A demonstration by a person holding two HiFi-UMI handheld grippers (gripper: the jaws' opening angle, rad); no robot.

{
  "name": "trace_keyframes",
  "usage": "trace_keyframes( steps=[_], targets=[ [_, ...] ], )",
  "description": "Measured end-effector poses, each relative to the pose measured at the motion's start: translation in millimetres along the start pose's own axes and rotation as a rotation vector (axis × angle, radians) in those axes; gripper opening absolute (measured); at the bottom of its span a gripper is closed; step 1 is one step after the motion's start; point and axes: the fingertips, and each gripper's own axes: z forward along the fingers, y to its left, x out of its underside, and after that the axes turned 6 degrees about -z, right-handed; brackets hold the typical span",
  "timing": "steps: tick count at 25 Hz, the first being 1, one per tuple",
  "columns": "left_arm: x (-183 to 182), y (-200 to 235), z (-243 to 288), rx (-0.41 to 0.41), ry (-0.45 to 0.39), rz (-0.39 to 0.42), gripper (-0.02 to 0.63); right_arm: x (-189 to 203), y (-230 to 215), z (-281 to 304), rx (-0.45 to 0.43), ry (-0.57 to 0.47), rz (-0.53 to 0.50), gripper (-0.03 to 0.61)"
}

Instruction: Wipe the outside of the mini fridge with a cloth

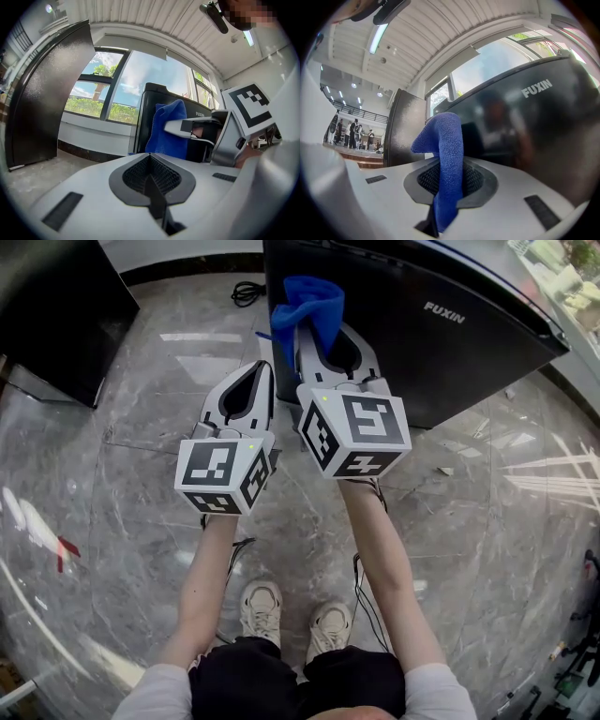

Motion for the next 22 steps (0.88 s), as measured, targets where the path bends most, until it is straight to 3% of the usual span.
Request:
trace_keyframes(
  steps=[13, 22],
  targets=[
    [17.7, -68.5, 23.5, 0.100, 0.025, -0.009, 0.005, -6.2, -58.4, -45.1, 0.069, 0.008, -0.024, 0.075],
    [33.0, -120.8, 44.1, 0.168, 0.038, -0.039, 0.005, -11.2, -121.1, -88.4, 0.174, 0.014, -0.029, 0.075]
  ],
)
